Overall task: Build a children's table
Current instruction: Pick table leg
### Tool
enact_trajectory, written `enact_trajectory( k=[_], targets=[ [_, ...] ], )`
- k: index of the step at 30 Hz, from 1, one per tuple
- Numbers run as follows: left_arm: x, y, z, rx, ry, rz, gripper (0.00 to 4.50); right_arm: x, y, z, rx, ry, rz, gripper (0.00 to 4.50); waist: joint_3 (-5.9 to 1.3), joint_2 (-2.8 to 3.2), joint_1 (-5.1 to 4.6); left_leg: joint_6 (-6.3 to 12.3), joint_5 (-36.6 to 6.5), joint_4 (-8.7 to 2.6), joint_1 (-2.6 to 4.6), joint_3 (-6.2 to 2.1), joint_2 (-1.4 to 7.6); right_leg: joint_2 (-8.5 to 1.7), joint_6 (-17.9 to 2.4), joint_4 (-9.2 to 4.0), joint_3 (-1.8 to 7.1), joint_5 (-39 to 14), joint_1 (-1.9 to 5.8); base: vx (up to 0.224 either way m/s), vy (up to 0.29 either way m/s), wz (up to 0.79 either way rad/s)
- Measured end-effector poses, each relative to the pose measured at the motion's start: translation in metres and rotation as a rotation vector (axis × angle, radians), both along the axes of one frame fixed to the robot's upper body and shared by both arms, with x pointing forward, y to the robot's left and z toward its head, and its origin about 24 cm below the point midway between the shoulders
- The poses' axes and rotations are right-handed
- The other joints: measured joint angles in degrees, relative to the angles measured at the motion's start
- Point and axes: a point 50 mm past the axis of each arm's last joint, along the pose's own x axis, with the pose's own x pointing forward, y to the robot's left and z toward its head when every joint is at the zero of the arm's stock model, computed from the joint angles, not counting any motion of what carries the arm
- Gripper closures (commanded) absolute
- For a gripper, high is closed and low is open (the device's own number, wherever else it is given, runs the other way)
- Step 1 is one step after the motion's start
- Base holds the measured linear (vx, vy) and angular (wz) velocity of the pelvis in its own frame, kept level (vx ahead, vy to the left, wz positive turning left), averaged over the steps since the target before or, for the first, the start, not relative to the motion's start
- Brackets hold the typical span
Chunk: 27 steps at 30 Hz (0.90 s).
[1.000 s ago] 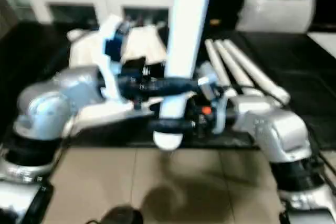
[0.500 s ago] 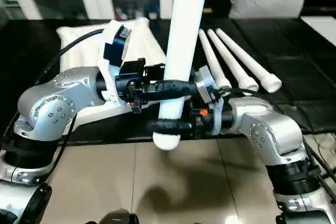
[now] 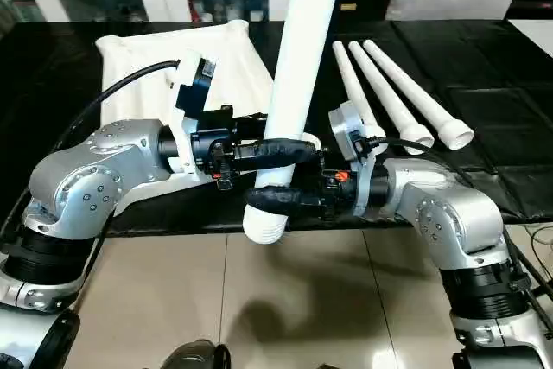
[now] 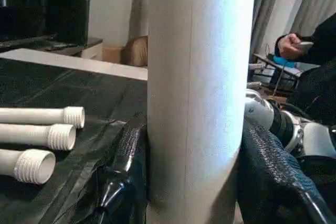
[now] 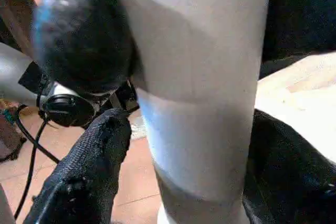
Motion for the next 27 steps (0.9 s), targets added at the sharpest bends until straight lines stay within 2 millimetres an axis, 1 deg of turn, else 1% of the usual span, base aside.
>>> enact_trajectory(
  k=[6, 9, 11, 13, 16, 17, 20, 21, 27],
  targets=[
    [-0.0006, -0.0038, 0.0004, -0.016, 0.005, -0.003, 2.65, 0.0014, 0.0007, -0.0017, -0.008, -0.016, -0.008, 0.92, 0.0, 0.0, -0.05, -0.03, 0.03, 0.02, 0.06, 0.54, 0.29, -0.02, -0.08, 0.01, 0.07, 0.06, -0.01, 0.0, 0.0, 0.0],
    [-0.0008, -0.0041, 0.0006, -0.02, 0.007, -0.005, 2.65, 0.0029, 0.0002, -0.0036, -0.013, -0.015, -0.02, 0.92, 0.0, 0.0, -0.02, -0.02, 0.03, 0.02, 0.06, 0.63, 0.35, -0.02, -0.08, 0.0, 0.07, 0.06, -0.02, 0.0, 0.0, 0.0],
    [-0.001, -0.0046, 0.0008, -0.024, 0.008, -0.008, 2.65, 0.0032, 0.0004, -0.0039, -0.013, -0.017, -0.022, 1.21, 0.0, 0.0, 0.01, -0.02, 0.04, 0.02, 0.05, 0.65, 0.37, -0.01, -0.08, 0.0, 0.06, 0.06, -0.03, 0.0, 0.0, 0.0],
    [-0.0012, -0.0051, 0.0008, -0.026, 0.01, -0.009, 2.65, 0.0041, 0.0002, -0.0046, -0.015, -0.015, -0.025, 1.32, 0.0, 0.0, 0.02, -0.01, 0.04, 0.02, 0.05, 0.67, 0.37, -0.01, -0.08, -0.01, 0.07, 0.06, -0.04, 0.0, 0.0, 0.0],
    [-0.0012, -0.0064, 0.001, -0.029, 0.016, -0.009, 2.65, 0.0049, 0.0012, -0.0068, -0.028, -0.016, -0.021, 1.66, 0.0, 0.0, 0.04, 0.02, 0.06, 0.04, 0.04, 0.68, 0.38, -0.02, -0.08, 0.0, 0.07, 0.06, -0.04, 0.0, 0.0, 0.0],
    [-0.0011, -0.0071, 0.0013, -0.03, 0.017, -0.007, 2.65, 0.0048, 0.002, -0.0075, -0.034, -0.018, -0.018, 1.66, 0.0, 0.0, 0.05, 0.03, 0.06, 0.04, 0.04, 0.68, 0.38, -0.02, -0.08, 0.01, 0.07, 0.06, -0.04, 0.0, 0.0, 0.0],
    [-0.0008, -0.0073, 0.0012, -0.028, 0.022, -0.001, 2.65, 0.0046, 0.0026, -0.008, -0.039, -0.024, -0.011, 1.98, 0.0, 0.0, 0.08, 0.03, 0.07, 0.05, 0.05, 0.68, 0.39, -0.01, -0.08, 0.02, 0.07, 0.06, -0.03, 0.0, 0.0, 0.0],
    [-0.0007, -0.0075, 0.001, -0.027, 0.026, 0.002, 2.65, 0.0044, 0.003, -0.0083, -0.04, -0.024, -0.008, 2.05, 0.0, 0.0, 0.08, 0.03, 0.07, 0.05, 0.05, 0.69, 0.39, -0.02, -0.08, 0.02, 0.07, 0.06, -0.03, 0.0, 0.0, 0.0],
    [-0.0007, -0.0096, 0.0009, -0.032, 0.033, 0.005, 2.65, 0.0039, 0.0047, -0.0098, -0.051, -0.025, 0.002, 2.07, 0.0, 0.0, 0.4, 0.04, 0.07, 0.07, 0.04, 0.7, 0.39, -0.01, -0.08, 0.02, 0.07, 0.06, -0.03, 0.0, 0.0, 0.0]
  ],
)
